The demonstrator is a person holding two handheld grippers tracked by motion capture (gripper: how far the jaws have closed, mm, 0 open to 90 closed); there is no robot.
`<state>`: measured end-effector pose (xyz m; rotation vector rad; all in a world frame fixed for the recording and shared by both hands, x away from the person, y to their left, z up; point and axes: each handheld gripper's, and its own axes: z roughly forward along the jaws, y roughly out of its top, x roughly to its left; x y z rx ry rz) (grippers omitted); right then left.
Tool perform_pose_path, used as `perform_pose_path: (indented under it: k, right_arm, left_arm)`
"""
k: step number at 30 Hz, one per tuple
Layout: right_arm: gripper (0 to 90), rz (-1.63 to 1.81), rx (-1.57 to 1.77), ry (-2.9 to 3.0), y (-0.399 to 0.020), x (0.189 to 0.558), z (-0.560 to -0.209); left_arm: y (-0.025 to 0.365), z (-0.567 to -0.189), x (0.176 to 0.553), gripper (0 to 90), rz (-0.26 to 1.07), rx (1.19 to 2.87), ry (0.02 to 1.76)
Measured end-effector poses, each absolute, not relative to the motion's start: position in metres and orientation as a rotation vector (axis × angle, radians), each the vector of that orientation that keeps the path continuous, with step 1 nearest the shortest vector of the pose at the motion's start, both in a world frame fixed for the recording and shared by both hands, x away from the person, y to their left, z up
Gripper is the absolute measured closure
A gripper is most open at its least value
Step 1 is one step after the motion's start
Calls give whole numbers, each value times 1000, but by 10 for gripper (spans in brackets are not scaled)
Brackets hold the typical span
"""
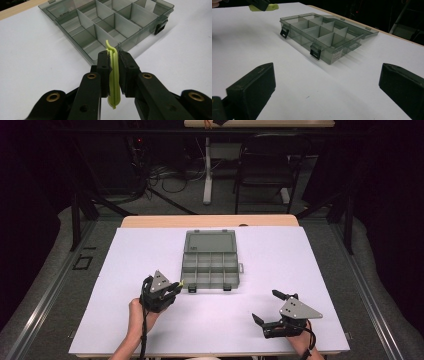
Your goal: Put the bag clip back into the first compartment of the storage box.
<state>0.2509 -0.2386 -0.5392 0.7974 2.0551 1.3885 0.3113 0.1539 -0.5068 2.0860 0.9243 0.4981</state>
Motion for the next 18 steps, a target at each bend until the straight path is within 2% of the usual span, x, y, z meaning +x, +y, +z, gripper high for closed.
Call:
perform_pose_path:
  k: [18]
  right_arm:
    - [3,1392,799,2062,-237,252,-540]
  left_arm:
    - [152,-495,328,801,537,2064,903]
